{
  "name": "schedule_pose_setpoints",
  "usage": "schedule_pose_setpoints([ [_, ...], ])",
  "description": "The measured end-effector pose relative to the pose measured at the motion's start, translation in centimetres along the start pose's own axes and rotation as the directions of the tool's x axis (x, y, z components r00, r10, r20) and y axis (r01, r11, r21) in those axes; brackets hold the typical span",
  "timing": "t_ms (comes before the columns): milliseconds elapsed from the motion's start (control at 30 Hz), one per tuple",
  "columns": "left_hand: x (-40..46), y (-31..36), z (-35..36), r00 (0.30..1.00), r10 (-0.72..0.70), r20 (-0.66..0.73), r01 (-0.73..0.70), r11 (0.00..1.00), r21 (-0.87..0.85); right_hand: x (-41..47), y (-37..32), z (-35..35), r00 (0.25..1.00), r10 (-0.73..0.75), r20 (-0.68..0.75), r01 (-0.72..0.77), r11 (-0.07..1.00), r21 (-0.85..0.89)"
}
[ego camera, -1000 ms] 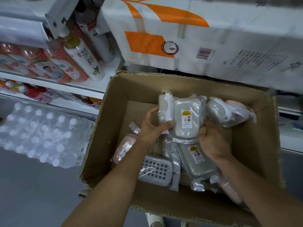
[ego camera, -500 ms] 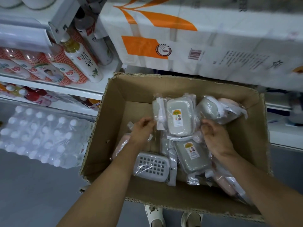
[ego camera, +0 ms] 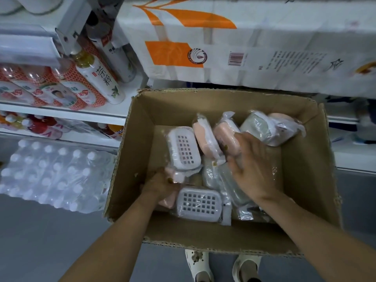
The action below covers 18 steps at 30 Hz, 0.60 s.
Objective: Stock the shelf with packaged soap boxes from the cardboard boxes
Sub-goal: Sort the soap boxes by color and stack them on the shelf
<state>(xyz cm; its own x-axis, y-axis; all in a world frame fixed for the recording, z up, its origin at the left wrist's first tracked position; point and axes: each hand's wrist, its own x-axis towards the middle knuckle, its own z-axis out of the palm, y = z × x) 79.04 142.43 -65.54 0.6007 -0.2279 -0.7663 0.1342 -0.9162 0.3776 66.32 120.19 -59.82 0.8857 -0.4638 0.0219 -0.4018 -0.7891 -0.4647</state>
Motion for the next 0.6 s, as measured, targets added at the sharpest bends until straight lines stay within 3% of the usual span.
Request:
schedule_pose_setpoints([
  [100, 1.4, -0.6, 1.3, 0.994, 0.094, 0.05, -0.09, 0.992, -0.088, 2.7, -3.9, 2.1, 0.942, -0.329, 0.061, 0.333, 0.94, -0.068],
  [167, 3.8, -2.4, 2.4, 0.991, 0.088, 0.097, -0.077, 0.991, -0.108, 4.8, -6.6, 3.6, 0.904, -0.387, 0.179, 0.413, 0.901, -0.136],
  [267, 1.1, -1.0, 1.1, 0.989, 0.086, 0.116, -0.074, 0.992, -0.107, 7.5, -7.9, 5.4, 0.914, -0.096, 0.395, 0.167, 0.975, -0.149],
  [333, -0.1, -0.8, 0.5, 0.993, 0.033, 0.117, -0.017, 0.991, -0.133, 8.3, -6.6, 5.8, 0.876, 0.067, 0.477, -0.014, 0.993, -0.113],
  [500, -2.5, -0.9, -1.5, 0.998, -0.05, 0.023, 0.054, 0.954, -0.294, 6.9, -3.9, 5.3, 0.879, 0.06, 0.473, 0.036, 0.981, -0.192],
  [600, -4.7, 0.0, -3.2, 0.998, -0.024, -0.065, 0.006, 0.966, -0.26, 5.9, -3.1, 4.3, 0.881, 0.003, 0.472, 0.073, 0.987, -0.142],
])
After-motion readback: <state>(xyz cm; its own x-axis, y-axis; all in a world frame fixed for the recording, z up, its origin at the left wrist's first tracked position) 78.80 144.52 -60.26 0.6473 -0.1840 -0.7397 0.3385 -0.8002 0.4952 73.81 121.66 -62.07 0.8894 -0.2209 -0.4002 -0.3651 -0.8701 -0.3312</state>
